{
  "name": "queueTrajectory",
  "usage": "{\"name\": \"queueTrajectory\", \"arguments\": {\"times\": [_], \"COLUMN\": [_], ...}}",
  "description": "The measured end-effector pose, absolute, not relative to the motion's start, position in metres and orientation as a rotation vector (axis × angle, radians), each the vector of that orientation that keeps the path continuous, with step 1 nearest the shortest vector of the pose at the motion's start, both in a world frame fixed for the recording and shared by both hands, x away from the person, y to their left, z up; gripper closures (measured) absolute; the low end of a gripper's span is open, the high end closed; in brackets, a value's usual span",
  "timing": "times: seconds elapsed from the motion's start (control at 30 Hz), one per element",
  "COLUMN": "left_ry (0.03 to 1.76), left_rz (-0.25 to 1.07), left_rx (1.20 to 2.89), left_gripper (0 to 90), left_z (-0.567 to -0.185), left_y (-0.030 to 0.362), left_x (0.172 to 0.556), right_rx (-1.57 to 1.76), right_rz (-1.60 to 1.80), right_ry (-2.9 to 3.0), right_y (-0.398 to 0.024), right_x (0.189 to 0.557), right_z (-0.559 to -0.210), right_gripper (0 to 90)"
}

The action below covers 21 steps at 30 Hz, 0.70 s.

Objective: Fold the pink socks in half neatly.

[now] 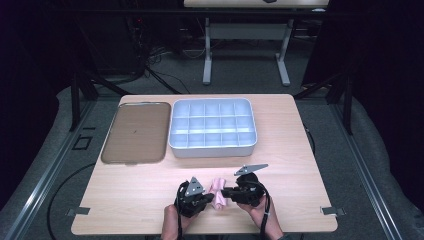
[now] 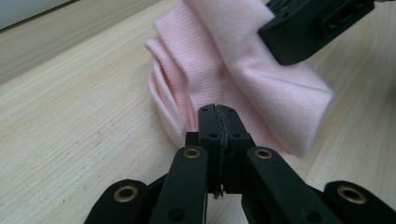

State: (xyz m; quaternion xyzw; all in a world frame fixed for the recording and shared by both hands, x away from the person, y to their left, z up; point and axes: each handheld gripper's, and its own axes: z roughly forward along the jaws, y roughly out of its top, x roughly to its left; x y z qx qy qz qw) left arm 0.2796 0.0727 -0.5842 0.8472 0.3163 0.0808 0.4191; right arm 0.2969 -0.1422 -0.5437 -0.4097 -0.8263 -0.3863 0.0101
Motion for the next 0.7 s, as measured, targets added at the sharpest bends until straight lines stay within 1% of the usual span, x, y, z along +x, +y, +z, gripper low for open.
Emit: {"name": "queueTrajectory", "arguments": {"times": [0.6, 0.7], "left_ry": [0.772, 0.763], "left_rz": [0.187, 0.162], "left_rx": [2.120, 2.113], "left_gripper": [89.5, 88.6], "left_z": [-0.586, -0.586], "left_y": [0.075, 0.078], "left_x": [0.280, 0.280], "right_rx": [-1.266, -1.270], "right_rz": [-1.148, -1.130], "right_ry": [-2.630, -2.645], "right_y": [-0.119, -0.118], "right_x": [0.310, 0.310], "right_z": [-0.553, -0.554], "right_gripper": [83.4, 83.3]}}
